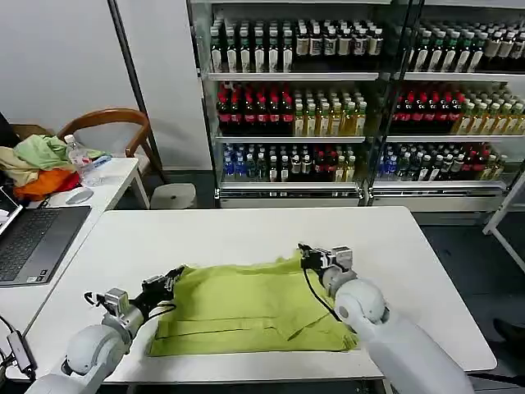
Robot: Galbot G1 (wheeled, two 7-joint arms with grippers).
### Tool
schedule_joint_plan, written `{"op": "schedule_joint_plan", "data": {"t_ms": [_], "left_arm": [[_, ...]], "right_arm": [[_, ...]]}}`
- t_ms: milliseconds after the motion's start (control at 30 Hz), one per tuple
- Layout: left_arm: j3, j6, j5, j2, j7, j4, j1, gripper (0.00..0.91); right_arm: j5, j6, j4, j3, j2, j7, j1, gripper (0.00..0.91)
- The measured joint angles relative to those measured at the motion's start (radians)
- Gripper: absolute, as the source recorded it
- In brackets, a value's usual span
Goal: Fold and organize the clothes.
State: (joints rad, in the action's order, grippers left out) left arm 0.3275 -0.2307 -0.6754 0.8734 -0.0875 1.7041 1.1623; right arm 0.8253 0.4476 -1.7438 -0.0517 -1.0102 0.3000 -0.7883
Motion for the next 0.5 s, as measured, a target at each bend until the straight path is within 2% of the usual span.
{"op": "schedule_joint_plan", "data": {"t_ms": [500], "left_arm": [[0.052, 0.03, -0.003, -0.015, 0.003, 0.086, 0.099, 0.04]], "right_arm": [[0.001, 0.006, -0.203, 0.104, 0.077, 0.01, -0.193, 0.0]]}}
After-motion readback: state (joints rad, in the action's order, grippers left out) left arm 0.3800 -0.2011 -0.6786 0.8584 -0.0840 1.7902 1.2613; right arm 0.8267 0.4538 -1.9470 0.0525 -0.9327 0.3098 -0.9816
